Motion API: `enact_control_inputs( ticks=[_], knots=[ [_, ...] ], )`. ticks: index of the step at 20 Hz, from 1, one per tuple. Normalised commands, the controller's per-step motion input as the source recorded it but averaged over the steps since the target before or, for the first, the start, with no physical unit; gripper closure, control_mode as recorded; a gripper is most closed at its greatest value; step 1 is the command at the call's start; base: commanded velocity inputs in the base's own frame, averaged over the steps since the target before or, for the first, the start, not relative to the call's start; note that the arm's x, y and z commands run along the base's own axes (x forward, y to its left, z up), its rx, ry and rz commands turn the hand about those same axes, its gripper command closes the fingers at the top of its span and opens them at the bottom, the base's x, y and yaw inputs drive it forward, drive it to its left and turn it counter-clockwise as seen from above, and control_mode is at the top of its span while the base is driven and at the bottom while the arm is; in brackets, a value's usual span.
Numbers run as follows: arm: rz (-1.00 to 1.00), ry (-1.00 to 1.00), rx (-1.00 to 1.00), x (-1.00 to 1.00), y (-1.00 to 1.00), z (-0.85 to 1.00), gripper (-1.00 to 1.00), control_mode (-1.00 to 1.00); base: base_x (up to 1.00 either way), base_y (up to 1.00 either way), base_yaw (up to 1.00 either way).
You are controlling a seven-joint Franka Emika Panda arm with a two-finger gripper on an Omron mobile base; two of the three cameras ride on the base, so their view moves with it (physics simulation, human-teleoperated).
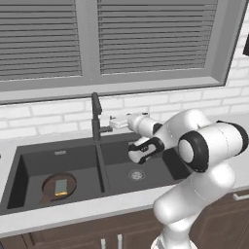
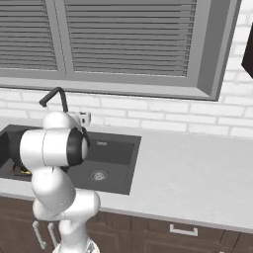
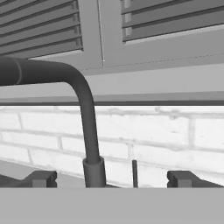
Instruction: Pick the pan and sponge and place them into the sink. Then turn on the water.
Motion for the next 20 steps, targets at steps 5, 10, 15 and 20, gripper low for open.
enact_control_inputs(
  ticks=[5, 10, 15, 20],
  knots=[
    [0.0, 0.0, 0.0, 0.0, -0.04, -0.02, -1.0, -1.0, 0.0, 0.0, 0.0],
    [0.0, 0.0, 0.0, 0.16, 0.0, -0.06, -1.0, -1.0, 0.0, 0.0, 0.0],
    [0.0, 0.0, 0.0, 0.1, 0.0, -0.09, -1.0, -1.0, 0.0, 0.0, 0.0],
    [0.0, 0.0, 0.0, 0.0, 0.0, -0.03, -1.0, -1.0, 0.0, 0.0, 0.0]
  ],
)
